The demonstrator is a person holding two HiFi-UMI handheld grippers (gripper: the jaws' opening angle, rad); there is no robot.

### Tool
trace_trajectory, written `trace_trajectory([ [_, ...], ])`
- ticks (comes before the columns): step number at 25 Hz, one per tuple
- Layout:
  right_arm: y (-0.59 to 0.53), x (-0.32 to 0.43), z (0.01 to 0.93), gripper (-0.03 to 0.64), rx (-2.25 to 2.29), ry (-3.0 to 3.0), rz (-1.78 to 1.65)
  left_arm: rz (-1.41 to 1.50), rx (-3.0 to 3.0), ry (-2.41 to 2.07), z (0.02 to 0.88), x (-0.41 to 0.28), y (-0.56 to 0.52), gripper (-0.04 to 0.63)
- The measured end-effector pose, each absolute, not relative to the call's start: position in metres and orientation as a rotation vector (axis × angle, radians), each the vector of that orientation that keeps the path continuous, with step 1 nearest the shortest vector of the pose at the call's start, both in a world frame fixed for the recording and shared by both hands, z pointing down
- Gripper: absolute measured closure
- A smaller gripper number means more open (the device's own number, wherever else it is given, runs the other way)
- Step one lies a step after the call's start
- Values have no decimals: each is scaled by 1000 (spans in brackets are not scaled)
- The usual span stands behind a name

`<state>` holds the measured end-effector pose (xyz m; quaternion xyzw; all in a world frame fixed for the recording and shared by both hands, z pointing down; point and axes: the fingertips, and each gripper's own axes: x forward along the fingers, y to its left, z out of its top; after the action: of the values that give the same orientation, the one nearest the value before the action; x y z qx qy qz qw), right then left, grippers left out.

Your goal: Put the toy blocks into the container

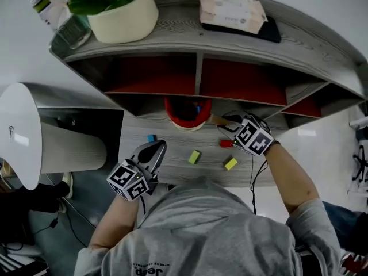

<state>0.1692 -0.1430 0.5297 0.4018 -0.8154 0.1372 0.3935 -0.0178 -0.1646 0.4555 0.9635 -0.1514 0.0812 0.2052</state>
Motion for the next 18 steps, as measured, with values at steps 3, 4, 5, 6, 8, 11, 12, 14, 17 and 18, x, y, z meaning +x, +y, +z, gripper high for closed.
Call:
trace_trajectory([
  [3, -180, 144, 511, 463, 1014, -2047, 294, 190, 2704, -453, 444, -24, -174, 565],
  [4, -189, 138, 510, 463, 1010, -2031, 284, 184, 2705, -459, 442, -27, -176, 565],
  [5, -196, 132, 511, 463, 1004, -2013, 280, 182, 2707, -461, 440, -30, -177, 565],
  [6, -201, 127, 513, 463, 996, -1994, 278, 182, 2710, -461, 438, -34, -178, 565],
  [8, -209, 117, 518, 463, 977, -1968, 269, 178, 2713, -466, 435, -41, -181, 565],
  [11, -216, 108, 522, 463, 956, -1950, 250, 165, 2708, -484, 434, -51, -183, 565],
  [12, -218, 107, 522, 462, 956, -1944, 247, 163, 2705, -489, 435, -54, -184, 565],
  [14, -223, 106, 521, 459, 980, -1936, 233, 159, 2698, -494, 436, -57, -185, 565],
  [17, -228, 104, 520, 412, 1024, -1955, 231, 152, 2691, -492, 437, -59, -184, 566],
  [18, -228, 103, 519, 383, 1030, -1967, 237, 150, 2689, -490, 437, -59, -184, 565],
])
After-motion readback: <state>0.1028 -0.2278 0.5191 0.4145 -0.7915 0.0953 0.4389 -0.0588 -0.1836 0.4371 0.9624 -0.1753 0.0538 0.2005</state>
